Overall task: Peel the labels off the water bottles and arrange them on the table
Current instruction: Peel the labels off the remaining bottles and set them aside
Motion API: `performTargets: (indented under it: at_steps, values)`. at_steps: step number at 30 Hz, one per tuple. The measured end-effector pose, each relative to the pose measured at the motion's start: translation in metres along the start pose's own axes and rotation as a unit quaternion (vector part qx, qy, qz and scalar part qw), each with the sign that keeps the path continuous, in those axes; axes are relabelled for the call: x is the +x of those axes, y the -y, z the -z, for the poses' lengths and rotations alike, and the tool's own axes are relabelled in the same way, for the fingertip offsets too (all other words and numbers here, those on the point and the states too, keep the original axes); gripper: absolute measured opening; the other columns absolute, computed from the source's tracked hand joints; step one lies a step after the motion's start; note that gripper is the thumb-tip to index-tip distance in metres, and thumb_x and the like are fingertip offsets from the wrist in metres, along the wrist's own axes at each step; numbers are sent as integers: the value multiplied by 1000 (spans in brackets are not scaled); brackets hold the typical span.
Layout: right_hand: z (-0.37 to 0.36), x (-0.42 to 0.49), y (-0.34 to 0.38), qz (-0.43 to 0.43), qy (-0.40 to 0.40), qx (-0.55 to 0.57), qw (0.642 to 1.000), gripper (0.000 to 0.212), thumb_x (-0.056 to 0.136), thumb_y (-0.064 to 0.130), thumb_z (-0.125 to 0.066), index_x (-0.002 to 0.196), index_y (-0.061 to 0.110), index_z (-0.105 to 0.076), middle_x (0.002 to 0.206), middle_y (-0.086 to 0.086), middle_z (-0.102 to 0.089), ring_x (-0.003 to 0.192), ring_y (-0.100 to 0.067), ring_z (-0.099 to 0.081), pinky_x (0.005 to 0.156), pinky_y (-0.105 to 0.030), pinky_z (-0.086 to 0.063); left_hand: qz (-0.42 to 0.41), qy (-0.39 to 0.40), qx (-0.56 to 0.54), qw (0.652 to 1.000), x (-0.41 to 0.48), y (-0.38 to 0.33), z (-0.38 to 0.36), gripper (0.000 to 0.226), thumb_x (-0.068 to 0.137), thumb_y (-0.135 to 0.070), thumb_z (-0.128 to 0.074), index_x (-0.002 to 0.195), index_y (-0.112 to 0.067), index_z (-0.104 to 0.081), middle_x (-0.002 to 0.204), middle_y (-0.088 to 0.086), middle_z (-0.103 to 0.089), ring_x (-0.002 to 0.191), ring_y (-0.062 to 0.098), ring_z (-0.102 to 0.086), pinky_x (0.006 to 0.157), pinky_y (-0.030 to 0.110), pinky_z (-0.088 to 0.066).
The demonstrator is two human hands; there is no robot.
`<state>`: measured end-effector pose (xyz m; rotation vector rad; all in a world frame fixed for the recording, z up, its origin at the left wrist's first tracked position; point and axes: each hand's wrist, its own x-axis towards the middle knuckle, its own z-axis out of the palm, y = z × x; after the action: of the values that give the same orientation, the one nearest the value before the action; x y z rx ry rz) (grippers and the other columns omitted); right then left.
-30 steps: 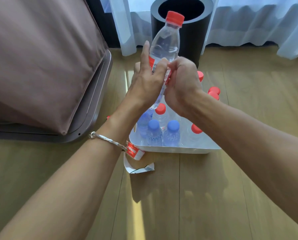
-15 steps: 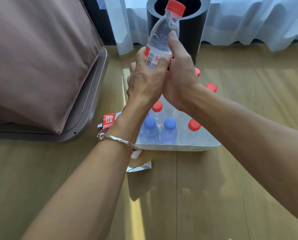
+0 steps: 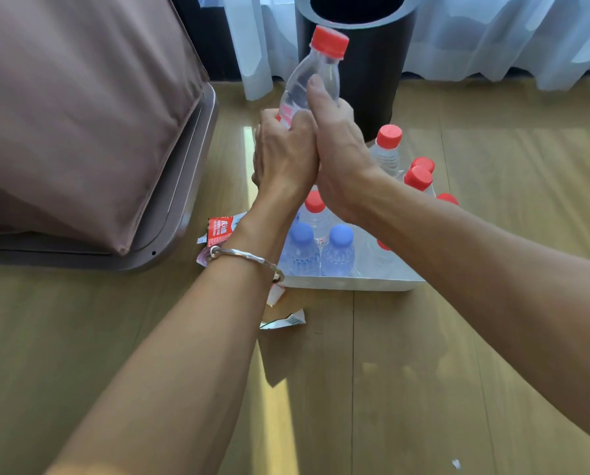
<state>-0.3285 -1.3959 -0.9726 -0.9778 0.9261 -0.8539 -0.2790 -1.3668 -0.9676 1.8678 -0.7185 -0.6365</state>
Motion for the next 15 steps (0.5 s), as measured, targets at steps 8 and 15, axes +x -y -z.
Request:
performTargets:
  at_steps: [8,15]
  values:
    - [5,-7,1,32,4,-138,990,55,93,61,-49,126,17,-43,109,-2,-58,101,-14,-62,90,-39,-53,-38,100,17,994,17,26,11,33,75,-29,-47,97,-14,-66,85,7,-71,83,33,-67,80,59,-54]
    - [4,-9,21,76,10,-166,983,41,98,56,-44,106,16,-50,89,5,-58,78,-5,-61,65,-24,-48,-97,78,-44,991,5,16,9,28,85,-33,-44,107,-23,-59,79,-7,-66,76,20,-63,81,56,-53]
